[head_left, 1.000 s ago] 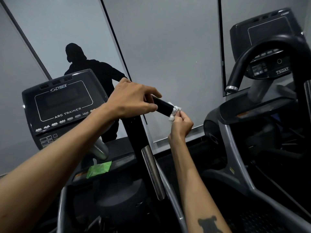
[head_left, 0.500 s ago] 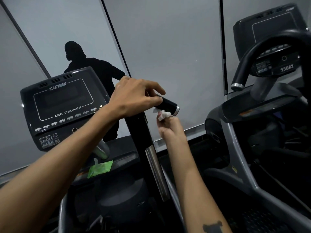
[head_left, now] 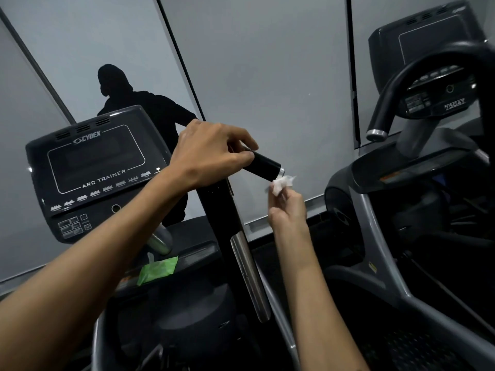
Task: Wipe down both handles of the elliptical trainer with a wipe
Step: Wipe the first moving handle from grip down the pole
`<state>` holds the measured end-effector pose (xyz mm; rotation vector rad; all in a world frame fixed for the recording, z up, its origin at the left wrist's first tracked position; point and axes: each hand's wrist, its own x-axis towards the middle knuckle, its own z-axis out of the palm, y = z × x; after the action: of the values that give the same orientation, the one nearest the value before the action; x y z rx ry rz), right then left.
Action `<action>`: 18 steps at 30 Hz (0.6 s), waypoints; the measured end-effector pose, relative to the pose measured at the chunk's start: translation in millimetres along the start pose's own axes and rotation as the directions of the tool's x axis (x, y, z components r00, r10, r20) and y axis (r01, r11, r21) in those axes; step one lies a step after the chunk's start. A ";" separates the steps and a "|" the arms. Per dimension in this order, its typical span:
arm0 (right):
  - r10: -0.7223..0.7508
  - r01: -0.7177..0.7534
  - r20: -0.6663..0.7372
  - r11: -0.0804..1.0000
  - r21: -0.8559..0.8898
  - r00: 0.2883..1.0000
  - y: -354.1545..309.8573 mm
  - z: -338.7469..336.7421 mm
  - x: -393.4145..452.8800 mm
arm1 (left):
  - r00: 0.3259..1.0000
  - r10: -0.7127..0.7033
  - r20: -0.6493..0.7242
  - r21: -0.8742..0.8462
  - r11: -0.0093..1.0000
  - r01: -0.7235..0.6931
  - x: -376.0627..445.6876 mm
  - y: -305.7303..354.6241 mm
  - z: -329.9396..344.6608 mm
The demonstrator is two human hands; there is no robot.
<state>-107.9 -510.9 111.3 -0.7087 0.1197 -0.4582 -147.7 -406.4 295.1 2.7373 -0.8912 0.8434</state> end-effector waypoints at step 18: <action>-0.696 0.652 0.353 0.217 -0.727 0.625 -21.1 29.2 13.6 | 0.999 0.024 -0.025 0.043 0.999 -0.023 1.7 -1.8 3.4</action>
<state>-95.9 -513.5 147.8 -1.7246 0.0478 -1.3529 -144.0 -406.8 293.3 2.7505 -0.9123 0.9098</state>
